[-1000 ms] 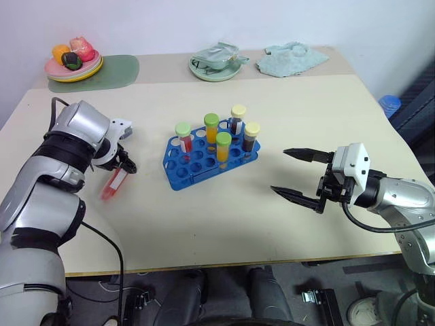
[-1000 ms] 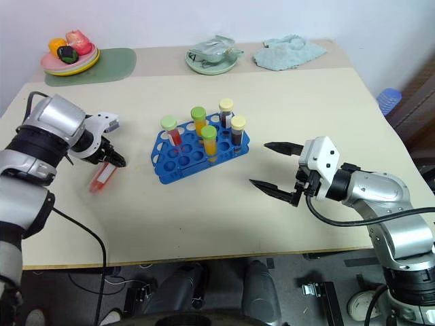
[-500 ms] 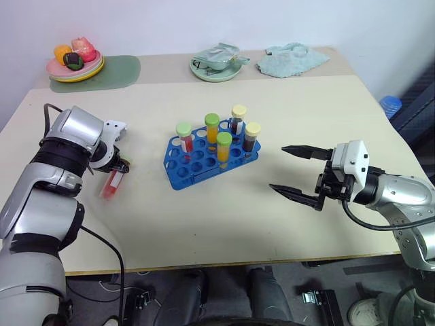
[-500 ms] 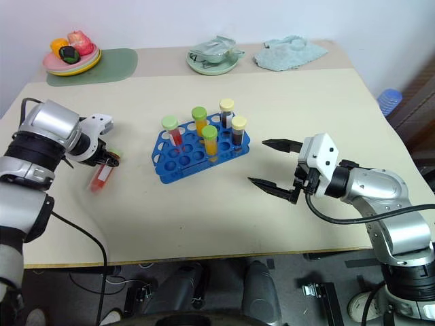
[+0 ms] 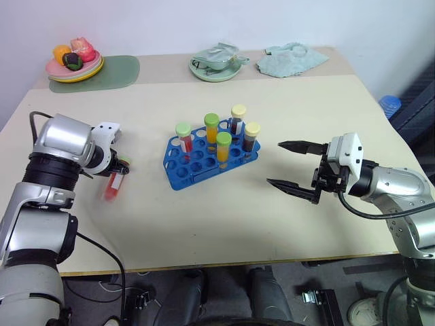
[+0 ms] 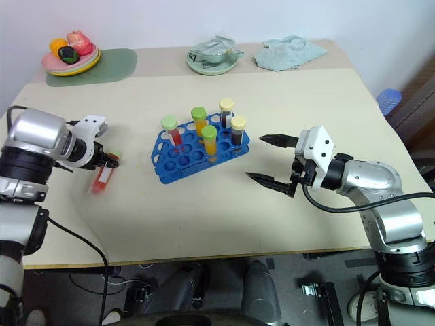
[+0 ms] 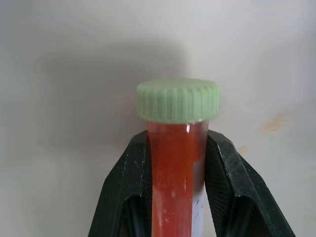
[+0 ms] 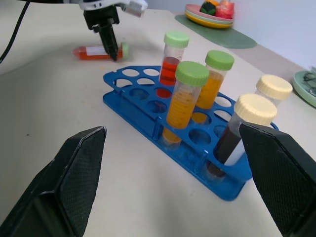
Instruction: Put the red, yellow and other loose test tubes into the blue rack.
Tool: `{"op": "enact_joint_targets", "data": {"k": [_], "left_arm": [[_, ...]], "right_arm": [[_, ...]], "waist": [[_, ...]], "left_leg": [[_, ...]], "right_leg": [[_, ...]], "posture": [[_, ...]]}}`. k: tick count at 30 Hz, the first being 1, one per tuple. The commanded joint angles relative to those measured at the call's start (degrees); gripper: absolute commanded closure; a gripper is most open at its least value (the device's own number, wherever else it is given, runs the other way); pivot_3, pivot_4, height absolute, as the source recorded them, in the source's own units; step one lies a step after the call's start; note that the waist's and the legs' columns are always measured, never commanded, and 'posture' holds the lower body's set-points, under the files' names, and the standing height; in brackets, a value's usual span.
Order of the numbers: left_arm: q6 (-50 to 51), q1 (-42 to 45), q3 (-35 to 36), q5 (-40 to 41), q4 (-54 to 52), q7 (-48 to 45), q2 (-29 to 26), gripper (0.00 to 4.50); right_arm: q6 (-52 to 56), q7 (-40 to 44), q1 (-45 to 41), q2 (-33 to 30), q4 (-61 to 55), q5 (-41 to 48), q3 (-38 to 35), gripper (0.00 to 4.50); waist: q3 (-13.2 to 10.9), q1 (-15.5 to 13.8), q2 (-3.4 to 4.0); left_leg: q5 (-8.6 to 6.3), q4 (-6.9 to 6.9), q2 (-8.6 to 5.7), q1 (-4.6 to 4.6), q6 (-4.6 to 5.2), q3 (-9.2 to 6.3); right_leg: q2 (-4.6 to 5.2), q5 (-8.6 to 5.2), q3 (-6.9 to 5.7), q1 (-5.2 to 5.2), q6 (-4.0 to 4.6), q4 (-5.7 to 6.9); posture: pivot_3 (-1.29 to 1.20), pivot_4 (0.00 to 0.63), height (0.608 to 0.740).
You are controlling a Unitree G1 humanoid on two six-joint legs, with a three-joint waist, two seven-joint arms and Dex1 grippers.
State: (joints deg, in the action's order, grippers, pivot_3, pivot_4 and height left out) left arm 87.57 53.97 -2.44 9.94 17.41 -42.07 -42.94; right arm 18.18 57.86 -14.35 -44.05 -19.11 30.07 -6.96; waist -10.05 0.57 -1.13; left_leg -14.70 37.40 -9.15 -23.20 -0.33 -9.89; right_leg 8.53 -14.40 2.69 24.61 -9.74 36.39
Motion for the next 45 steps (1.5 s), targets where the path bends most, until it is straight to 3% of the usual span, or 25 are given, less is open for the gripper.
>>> {"op": "enact_joint_targets", "data": {"k": [1,3,7,9,12,15,21,28,34,45], "left_arm": [[-5.37,-1.24,19.41,3.90,-18.72,4.36,4.32,3.66],[-13.03,-4.36,28.06,8.44,-29.48,5.28,10.37,3.66],[-9.44,-6.46,38.88,21.12,-38.89,3.45,20.64,3.66],[-13.63,-9.82,36.28,22.38,-42.34,4.12,22.47,3.66],[-31.37,-18.12,30.52,20.28,-45.64,3.94,28.58,3.66],[-45.88,-25.17,20.62,15.51,-44.40,-0.72,27.90,3.66],[-67.32,-29.68,8.89,8.81,-33.90,-2.31,30.49,3.66],[-87.51,-29.06,1.20,1.47,-20.67,-2.41,30.81,3.66],[-94.02,-30.33,-1.65,0.83,-16.75,-1.75,31.94,3.66],[-94.78,-33.97,-1.77,1.58,-17.68,-1.51,29.80,3.66]], "right_arm": [[-0.80,0.26,-0.98,-0.42,-0.28,0.53,-1.58,0.10],[-0.05,-0.34,-1.05,-0.32,-0.44,0.96,-2.11,0.10],[1.23,-2.01,-0.44,-0.30,-1.05,1.68,-3.60,0.10],[1.47,-2.39,0.44,-0.65,-1.37,1.62,-4.46,0.10],[2.24,-2.14,3.59,-1.62,-2.42,2.17,-6.92,0.10],[2.86,-2.26,6.57,-2.26,-3.86,2.67,-9.05,0.10],[3.97,-3.41,11.18,-2.93,-7.23,3.66,-12.48,0.10],[6.08,-4.54,16.20,-3.44,-11.10,4.93,-17.08,0.10],[8.19,-4.53,19.10,-4.84,-13.58,6.51,-20.97,0.10],[11.11,-4.03,20.08,-7.63,-14.70,8.79,-24.29,0.10]], "waist": [[-0.01,-0.04,-0.02],[0.01,0.05,0.01],[0.05,0.04,0.06],[0.06,0.10,0.07],[0.10,-0.14,0.11],[0.09,-0.93,0.07],[0.17,-1.75,0.15],[0.18,-2.35,0.16],[0.18,-2.84,0.17],[0.26,-2.80,0.24]], "left_leg": [[0.00,0.05,0.00,-0.05,0.00,-0.01],[0.00,0.08,0.00,-0.07,0.00,-0.01],[0.00,0.07,0.02,-0.05,-0.02,0.00],[0.00,0.08,0.02,-0.02,-0.02,0.00],[0.00,0.06,0.02,0.02,-0.02,0.06],[-0.01,0.08,0.02,0.02,0.00,0.10],[-0.03,0.11,0.02,0.05,0.04,0.18],[-0.06,0.14,0.03,0.05,0.09,0.21],[-0.07,0.23,0.02,0.04,0.12,0.22],[-0.10,0.31,0.03,0.04,0.16,0.21]], "right_leg": [[0.01,0.00,-0.02,0.00,0.00,0.00],[0.03,0.02,-0.04,0.00,0.03,-0.04],[0.02,0.05,-0.07,-0.03,0.06,-0.07],[0.02,0.05,-0.07,-0.04,0.06,-0.02],[0.03,0.05,-0.04,-0.07,0.07,-0.04],[0.03,0.10,-0.04,-0.14,0.12,-0.15],[0.04,0.18,-0.01,-0.23,0.14,-0.22],[0.04,0.19,0.00,-0.23,0.11,-0.25],[0.04,0.20,0.01,-0.25,0.09,-0.25],[0.03,0.21,0.01,-0.28,0.07,-0.23]], "posture": [[0.00,0.150,0.740],[0.00,0.150,0.740],[0.00,0.150,0.740],[0.00,0.150,0.740],[0.00,0.150,0.740],[0.00,0.150,0.740],[0.00,0.150,0.740],[0.00,0.150,0.740],[0.00,0.150,0.740],[0.00,0.150,0.740]]}}
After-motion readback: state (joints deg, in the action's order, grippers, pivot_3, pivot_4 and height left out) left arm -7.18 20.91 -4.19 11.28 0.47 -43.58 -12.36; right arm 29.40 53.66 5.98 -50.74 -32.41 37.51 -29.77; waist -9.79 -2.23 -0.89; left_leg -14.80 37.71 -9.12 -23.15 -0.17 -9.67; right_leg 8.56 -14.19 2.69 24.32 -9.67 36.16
